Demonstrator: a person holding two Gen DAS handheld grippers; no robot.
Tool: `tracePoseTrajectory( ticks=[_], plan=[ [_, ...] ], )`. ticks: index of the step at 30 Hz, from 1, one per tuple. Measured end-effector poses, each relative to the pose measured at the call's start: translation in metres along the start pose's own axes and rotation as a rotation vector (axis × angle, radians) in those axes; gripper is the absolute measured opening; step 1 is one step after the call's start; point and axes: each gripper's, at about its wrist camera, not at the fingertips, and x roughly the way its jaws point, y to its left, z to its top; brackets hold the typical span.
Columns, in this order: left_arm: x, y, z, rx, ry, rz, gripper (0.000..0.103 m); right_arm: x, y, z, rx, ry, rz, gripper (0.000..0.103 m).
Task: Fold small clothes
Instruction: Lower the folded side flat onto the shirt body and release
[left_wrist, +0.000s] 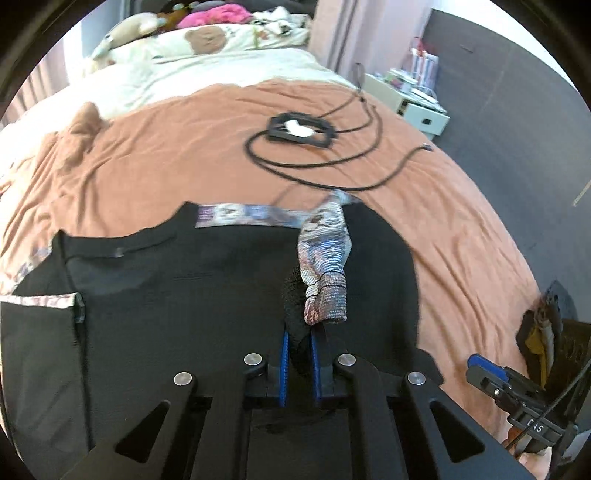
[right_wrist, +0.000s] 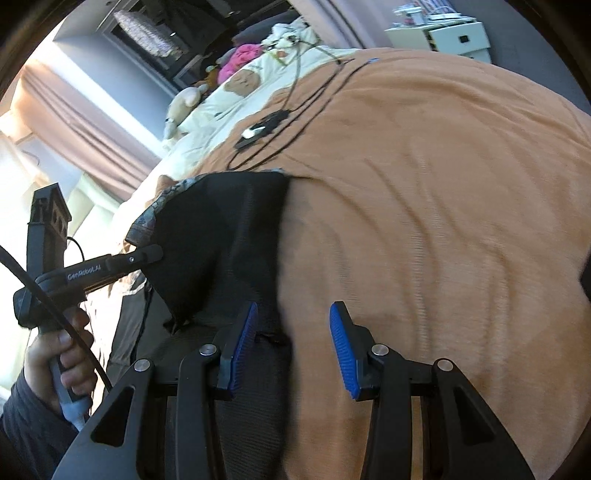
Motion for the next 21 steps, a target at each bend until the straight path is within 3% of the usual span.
tracePoseTrajectory(
  ticks=[8,12,13,21],
  plan=[
    [0.011,0.042,0.005,-0.066,0.048,0.08,0.014,0.022,0.004,0.0,-0.052,0.069,0.011,0.039],
    [0.016,0.06,-0.003,-0.128,0.062,0.075,0.058,0.028,0.006,0.001,-0.08,0.097,-0.006,0.039],
    [0.015,0.063,-0.007,-0.129,0.05,0.082,0.063,0.029,0.006,0.002,-0.081,0.103,-0.005,0.039],
    [0.02,0.077,-0.042,-0.165,0.109,0.048,0.064,0.03,0.016,0.004,-0.109,0.104,-0.024,0.039]
  ],
)
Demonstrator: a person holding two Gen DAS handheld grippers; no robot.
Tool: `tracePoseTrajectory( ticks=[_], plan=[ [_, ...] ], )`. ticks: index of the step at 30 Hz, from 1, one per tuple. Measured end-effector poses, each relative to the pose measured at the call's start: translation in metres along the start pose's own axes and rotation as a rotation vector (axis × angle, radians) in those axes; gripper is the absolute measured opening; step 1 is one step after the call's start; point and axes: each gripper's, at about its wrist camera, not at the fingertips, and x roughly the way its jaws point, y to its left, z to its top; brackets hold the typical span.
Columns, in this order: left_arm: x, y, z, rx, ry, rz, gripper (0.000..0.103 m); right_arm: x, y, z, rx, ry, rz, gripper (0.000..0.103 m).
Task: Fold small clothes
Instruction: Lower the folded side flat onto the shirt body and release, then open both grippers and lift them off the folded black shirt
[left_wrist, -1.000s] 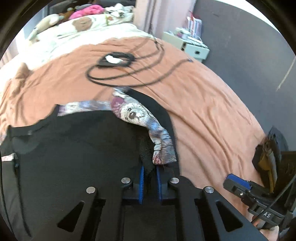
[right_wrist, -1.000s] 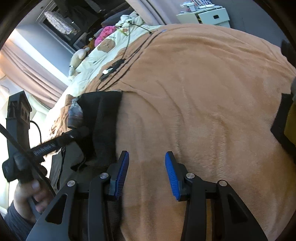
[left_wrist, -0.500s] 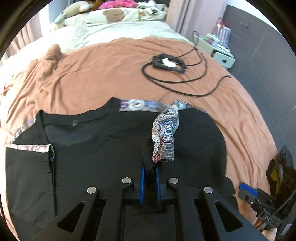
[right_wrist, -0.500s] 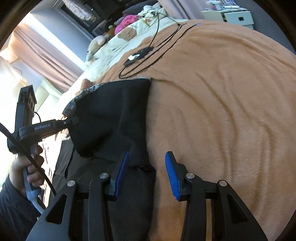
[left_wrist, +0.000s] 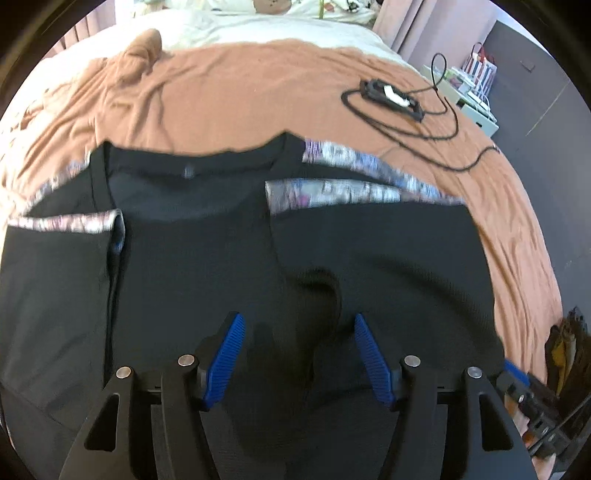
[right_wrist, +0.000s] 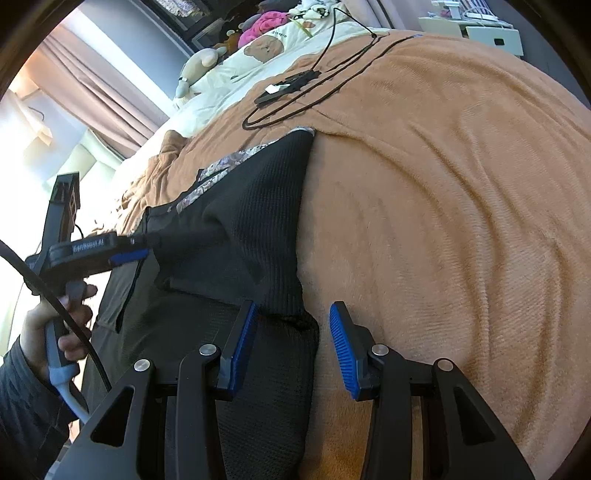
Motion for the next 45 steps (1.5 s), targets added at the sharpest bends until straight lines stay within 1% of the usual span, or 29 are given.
tracePoseTrajectory(
  ticks=[3,6,8,9,10,12,13,15,19,23,25,27,29,30,31,33,36,38,39,40,42,44,45],
  plan=[
    [0.004,0.001,-0.013,-0.005,0.03,-0.028,0.064,0.004,0.006,-0.004,-0.02,0.003,-0.005,0.039],
    [0.004,0.001,-0.023,-0.018,0.034,-0.075,0.062,0.008,0.013,-0.006,-0.044,0.002,-0.024,0.039],
    [0.007,-0.002,-0.027,-0.016,0.046,-0.095,0.047,0.01,0.016,-0.007,-0.059,0.001,-0.039,0.038],
    [0.009,-0.004,-0.029,-0.013,0.058,-0.099,0.024,0.012,0.019,-0.008,-0.071,0.001,-0.053,0.032],
    [0.012,-0.007,-0.031,-0.01,0.08,-0.111,0.011,0.014,0.02,-0.008,-0.079,0.004,-0.066,0.026],
    [0.009,-0.012,-0.035,0.009,0.073,-0.116,0.008,0.016,0.02,-0.009,-0.084,0.003,-0.097,0.018],
    [0.005,-0.016,-0.038,0.032,0.068,-0.112,0.008,0.015,0.019,-0.009,-0.082,0.004,-0.099,0.016],
    [-0.006,-0.019,-0.043,0.053,0.069,-0.119,0.007,0.013,0.017,-0.009,-0.066,0.008,-0.093,0.014],
    [-0.022,-0.011,-0.053,0.024,0.071,-0.133,0.007,0.006,0.013,-0.007,-0.05,0.018,-0.086,0.014],
    [-0.023,-0.001,-0.067,0.012,0.113,-0.134,0.007,-0.004,0.011,-0.008,-0.043,0.033,-0.079,0.014],
    [-0.021,0.002,-0.072,0.006,0.129,-0.14,0.007,-0.013,0.009,-0.006,-0.033,0.03,-0.054,0.014],
    [-0.021,0.003,-0.075,0.005,0.132,-0.141,0.007,-0.025,0.009,-0.004,-0.022,-0.005,-0.008,0.016],
    [-0.02,0.003,-0.076,-0.003,0.134,-0.146,0.007,-0.033,0.009,-0.001,-0.008,-0.036,0.008,0.036],
    [-0.019,0.002,-0.076,-0.006,0.136,-0.148,0.007,-0.035,0.009,0.001,0.005,-0.057,0.011,0.054],
    [-0.018,0.002,-0.075,-0.007,0.136,-0.149,0.007,-0.034,0.009,0.001,0.009,-0.068,0.012,0.06],
    [-0.018,0.002,-0.078,-0.006,0.137,-0.151,0.007,-0.025,0.013,0.003,-0.004,-0.07,0.005,0.06],
    [-0.019,0.002,-0.08,-0.001,0.139,-0.15,0.007,-0.005,0.017,0.002,-0.015,-0.036,0.009,0.059],
    [-0.019,0.001,-0.079,0.011,0.134,-0.135,0.007,0.007,0.02,0.0,-0.031,-0.014,-0.003,0.046],
    [-0.02,0.002,-0.079,0.012,0.129,-0.128,0.007,0.013,0.021,-0.003,-0.044,0.007,-0.027,0.031],
    [-0.02,0.004,-0.078,0.007,0.123,-0.125,0.007,0.018,0.019,-0.003,-0.048,0.028,-0.057,0.026],
    [-0.019,0.007,-0.076,-0.002,0.122,-0.119,0.007,0.019,0.018,-0.002,-0.047,0.034,-0.071,0.025],
    [-0.014,0.008,-0.074,-0.002,0.12,-0.102,0.008,0.015,0.022,-0.001,-0.067,0.046,-0.103,0.024],
    [-0.013,0.008,-0.072,-0.015,0.119,-0.096,0.011,0.014,0.025,-0.003,-0.079,0.049,-0.12,0.024]
  ],
)
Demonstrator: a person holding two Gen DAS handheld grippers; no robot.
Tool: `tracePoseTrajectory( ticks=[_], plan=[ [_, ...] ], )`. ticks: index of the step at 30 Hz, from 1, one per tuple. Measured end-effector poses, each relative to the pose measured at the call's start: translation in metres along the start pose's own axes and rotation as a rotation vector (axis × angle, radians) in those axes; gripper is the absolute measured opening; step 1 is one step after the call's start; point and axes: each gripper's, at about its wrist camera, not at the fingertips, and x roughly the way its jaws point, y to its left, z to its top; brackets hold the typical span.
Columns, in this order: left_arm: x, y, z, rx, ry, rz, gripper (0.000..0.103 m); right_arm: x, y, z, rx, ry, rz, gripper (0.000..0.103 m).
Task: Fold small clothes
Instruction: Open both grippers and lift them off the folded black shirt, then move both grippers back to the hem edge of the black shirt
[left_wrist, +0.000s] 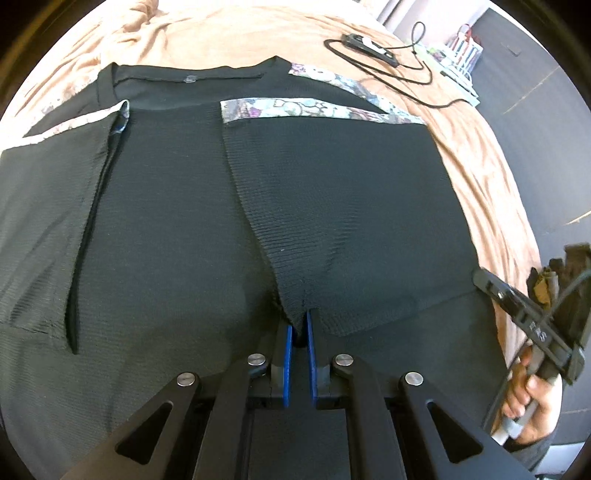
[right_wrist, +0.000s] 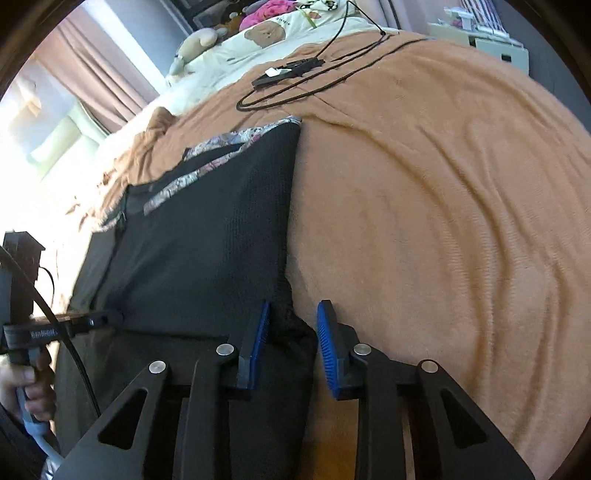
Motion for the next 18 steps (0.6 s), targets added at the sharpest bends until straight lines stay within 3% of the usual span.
tracePoseTrajectory(
  ticks=[3,6,8,10,13,18],
  plan=[
    [-0.008,0.002,-0.002,-0.022,-0.008,-0.007,0.016,-0.008,0.007,-0.005,-0.007,0.006,-0.021,0.024],
    [-0.028,0.007,-0.008,-0.029,-0.037,-0.02,0.021,-0.027,0.008,-0.01,0.024,-0.007,0.024,0.025],
    [-0.049,0.015,-0.014,-0.035,-0.066,-0.012,0.032,-0.043,0.003,-0.015,0.036,-0.02,0.035,0.034],
    [-0.065,0.021,-0.02,-0.039,-0.096,-0.003,0.05,-0.062,0.002,-0.02,0.046,-0.047,0.021,0.069],
    [-0.097,0.035,-0.033,-0.051,-0.142,0.006,0.067,-0.087,0.005,-0.037,0.059,-0.083,0.026,0.079],
    [-0.14,0.05,-0.059,-0.044,-0.205,0.025,0.082,-0.119,0.028,-0.061,0.016,-0.074,-0.016,0.085]
  ],
)
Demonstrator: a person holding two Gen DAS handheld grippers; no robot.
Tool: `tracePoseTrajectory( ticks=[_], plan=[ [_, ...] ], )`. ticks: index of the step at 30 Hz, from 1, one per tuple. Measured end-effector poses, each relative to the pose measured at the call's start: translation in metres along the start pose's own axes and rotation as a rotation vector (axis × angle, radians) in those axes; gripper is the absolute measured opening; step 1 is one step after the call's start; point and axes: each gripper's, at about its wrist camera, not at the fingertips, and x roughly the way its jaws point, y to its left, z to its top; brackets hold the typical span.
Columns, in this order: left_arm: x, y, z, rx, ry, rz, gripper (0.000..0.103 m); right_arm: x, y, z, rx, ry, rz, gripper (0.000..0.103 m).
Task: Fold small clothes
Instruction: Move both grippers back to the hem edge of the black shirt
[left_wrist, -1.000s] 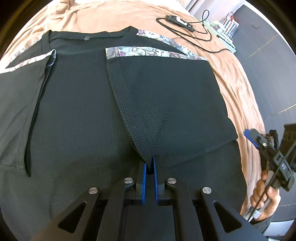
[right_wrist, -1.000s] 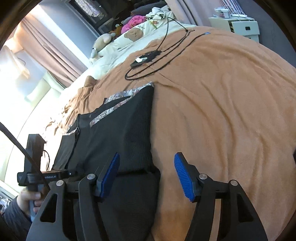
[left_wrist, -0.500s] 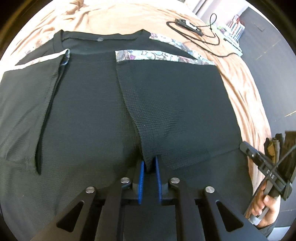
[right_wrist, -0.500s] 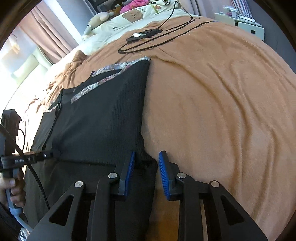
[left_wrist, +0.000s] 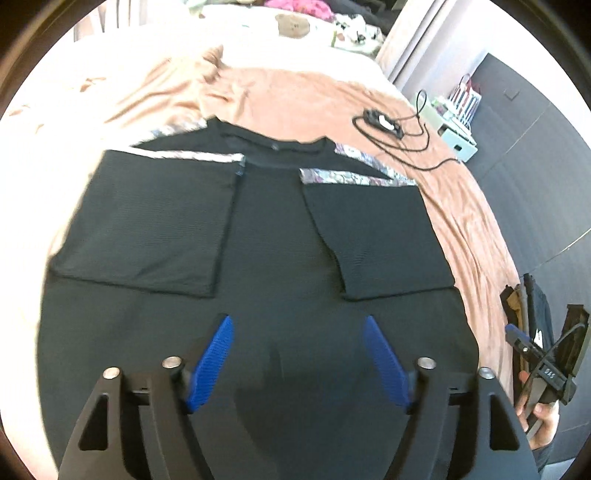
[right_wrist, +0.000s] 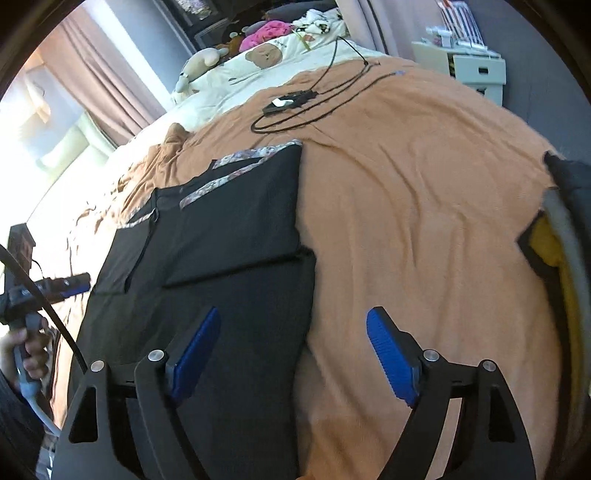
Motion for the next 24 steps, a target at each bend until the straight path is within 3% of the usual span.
tracePoseTrajectory(
  ticks=[3,6,14,24],
  plan=[
    [-0.026,0.012,-0.014,0.001,-0.036,0.011,0.09,-0.022,0.018,-0.008,-0.031,-0.017,-0.026,0.091],
    [-0.048,0.025,-0.03,-0.002,-0.059,0.009,0.095,-0.035,0.036,-0.019,-0.052,-0.004,-0.038,0.103],
    [-0.093,0.069,-0.081,-0.044,-0.111,0.029,0.096,-0.07,0.065,-0.047,-0.071,0.005,-0.061,0.103],
    [-0.145,0.115,-0.155,-0.139,-0.163,0.056,0.095,-0.112,0.073,-0.091,-0.082,-0.037,-0.065,0.103]
  ],
)
